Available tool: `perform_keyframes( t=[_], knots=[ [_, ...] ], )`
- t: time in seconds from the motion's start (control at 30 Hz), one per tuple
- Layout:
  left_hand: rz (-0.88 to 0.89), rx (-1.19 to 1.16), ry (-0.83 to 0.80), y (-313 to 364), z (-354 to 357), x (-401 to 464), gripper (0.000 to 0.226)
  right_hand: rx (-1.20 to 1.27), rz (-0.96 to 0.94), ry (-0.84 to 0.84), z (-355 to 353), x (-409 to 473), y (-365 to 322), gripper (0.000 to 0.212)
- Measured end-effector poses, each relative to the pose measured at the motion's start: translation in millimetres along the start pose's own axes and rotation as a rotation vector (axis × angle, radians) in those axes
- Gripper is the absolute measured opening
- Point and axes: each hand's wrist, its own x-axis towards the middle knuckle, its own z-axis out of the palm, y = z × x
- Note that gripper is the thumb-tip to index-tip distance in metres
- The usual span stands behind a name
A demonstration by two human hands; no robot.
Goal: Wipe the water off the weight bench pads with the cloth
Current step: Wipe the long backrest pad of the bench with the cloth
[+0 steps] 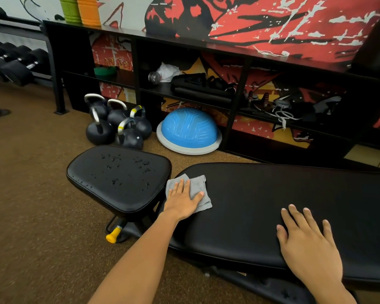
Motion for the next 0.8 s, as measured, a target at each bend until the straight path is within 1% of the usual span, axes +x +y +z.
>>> perform_keyframes(
  t=[0.17, 0.3, 0.43, 0.6, 0.7, 0.8],
  knots=[
    [-0.011, 0.01, 0.006, -16, 1, -10, 0.074, -0.018, 0.002, -0.002, 0, -1, 0, 0.049],
    [0.0, 0.034, 0.016, -22, 5, -17, 0.073, -0.02, -0.011, -0.038, -4, 0, -2, 0.052],
    [0.016, 0.037, 0.027, -23, 8, -30, 0.074, -0.011, -0.007, -0.028, -5, -1, -2, 0.051],
    [0.056, 0.039, 0.034, -17, 12, -50, 0.072, -0.018, -0.014, -0.099, -14, 1, -3, 0.051],
    [0.07, 0.035, 0.022, -8, 12, -56, 0.071, 0.059, -0.019, -0.122, -21, 9, -11, 0.049],
    [0.091, 0.022, 0.004, 0, 14, -55, 0.069, 0.255, -0.105, -0.075, -20, 17, -34, 0.046]
  ],
)
